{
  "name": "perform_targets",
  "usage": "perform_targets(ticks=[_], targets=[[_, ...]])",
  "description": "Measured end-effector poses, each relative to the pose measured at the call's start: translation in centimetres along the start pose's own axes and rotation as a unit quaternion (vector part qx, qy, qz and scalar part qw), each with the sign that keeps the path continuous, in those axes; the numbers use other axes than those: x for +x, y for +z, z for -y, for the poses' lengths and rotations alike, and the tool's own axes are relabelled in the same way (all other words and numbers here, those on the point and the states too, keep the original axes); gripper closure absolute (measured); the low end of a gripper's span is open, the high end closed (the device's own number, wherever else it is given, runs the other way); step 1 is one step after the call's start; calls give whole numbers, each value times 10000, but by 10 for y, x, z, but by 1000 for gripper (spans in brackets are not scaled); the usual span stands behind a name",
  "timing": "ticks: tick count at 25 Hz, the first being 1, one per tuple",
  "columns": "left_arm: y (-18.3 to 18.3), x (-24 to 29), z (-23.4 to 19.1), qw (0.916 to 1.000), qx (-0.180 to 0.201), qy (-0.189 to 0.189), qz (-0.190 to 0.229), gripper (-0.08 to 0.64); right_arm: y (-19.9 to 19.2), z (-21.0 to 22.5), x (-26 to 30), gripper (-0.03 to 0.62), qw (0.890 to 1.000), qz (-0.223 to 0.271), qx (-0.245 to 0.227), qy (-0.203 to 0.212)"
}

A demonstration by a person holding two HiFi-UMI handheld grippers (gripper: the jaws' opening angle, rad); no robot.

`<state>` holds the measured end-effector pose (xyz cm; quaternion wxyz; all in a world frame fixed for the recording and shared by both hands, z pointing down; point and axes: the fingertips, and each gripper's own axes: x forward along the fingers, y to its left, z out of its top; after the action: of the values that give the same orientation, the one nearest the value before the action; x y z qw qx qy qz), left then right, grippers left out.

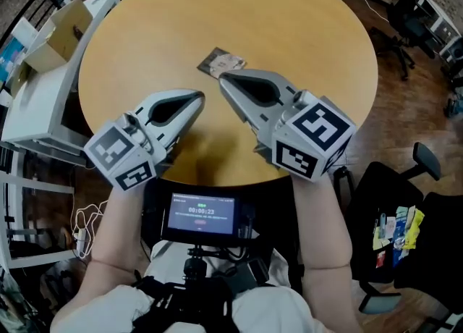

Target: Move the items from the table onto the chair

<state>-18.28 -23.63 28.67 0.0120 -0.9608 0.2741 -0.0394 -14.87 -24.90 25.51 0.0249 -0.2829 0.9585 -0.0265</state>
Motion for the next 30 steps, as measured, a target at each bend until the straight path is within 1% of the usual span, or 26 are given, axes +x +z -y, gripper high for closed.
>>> perform_targets(ticks=[4,9,13,16,17,18,19,21,24,28,30], targets=[[-7,-2,-6,10000,-23,52,-61,554,-7,-5,10,589,9999,-112,-52,52],[-11,-2,-9,9998,-77,87,-133,554,-8,-3,13,589,9999,-151,-5,36],[-11,-4,-17,9996,-137,219,-95,554,-11,-3,18,589,9998,-208,-7,34],[-14,-2,-21,9992,-254,290,-119,552,-16,5,16,580,9991,-392,-154,-69],[-15,0,-22,9991,-285,290,-149,552,-19,8,16,573,9983,-511,-251,-77],[-17,1,-22,9989,-306,287,-185,552,-23,10,16,496,9972,-663,-347,-63],[-19,2,-22,9988,-320,285,-228,552,-27,13,17,461,9954,-847,-437,-40],[-22,4,-23,9984,-351,287,-323,552,-37,23,21,438,9896,-1299,-617,-15],[-27,7,-24,9978,-390,293,-444,552,-60,43,30,437,9732,-2129,-865,46],[-28,8,-23,9978,-418,257,-436,552,-91,58,46,434,9506,-2974,-810,373],[-28,9,-22,9979,-421,242,-430,552,-106,64,50,409,9375,-3348,-824,471]])
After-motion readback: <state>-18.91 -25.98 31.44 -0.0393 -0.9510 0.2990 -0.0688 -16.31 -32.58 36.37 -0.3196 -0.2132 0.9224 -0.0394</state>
